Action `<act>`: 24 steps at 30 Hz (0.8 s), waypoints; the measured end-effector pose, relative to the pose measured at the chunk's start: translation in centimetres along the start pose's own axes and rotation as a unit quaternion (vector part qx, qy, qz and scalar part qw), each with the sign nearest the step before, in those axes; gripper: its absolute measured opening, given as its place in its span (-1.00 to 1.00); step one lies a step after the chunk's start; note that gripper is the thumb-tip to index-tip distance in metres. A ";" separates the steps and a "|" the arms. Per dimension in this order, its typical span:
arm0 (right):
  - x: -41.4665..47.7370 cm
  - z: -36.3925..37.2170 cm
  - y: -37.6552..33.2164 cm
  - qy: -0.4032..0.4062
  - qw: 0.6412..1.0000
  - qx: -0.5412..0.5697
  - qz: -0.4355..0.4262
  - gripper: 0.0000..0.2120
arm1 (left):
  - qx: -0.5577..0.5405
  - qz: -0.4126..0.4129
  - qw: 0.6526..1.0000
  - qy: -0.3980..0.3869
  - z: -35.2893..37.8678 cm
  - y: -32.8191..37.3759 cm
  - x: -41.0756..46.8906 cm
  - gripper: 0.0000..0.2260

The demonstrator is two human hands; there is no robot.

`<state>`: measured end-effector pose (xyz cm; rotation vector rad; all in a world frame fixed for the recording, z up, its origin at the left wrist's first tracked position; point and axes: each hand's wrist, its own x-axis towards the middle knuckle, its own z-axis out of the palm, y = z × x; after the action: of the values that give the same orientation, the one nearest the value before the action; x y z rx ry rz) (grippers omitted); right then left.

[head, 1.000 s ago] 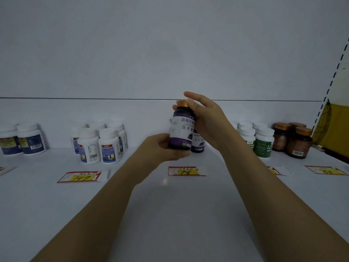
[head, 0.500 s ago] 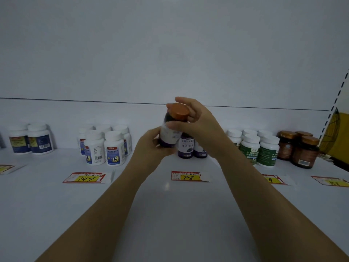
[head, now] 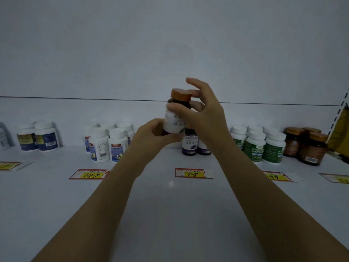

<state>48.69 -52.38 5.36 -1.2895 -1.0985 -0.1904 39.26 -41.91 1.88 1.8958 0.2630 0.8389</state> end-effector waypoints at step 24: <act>0.9 -0.9 0.6 -0.057 0.978 -0.126 0.158 -0.67 | 0.124 -0.082 0.985 -0.087 1.2 0.1 -0.5 -0.55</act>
<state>50.04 -52.57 5.69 -1.7008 -0.9708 -0.0161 39.61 -43.06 1.41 2.1319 0.4261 0.5452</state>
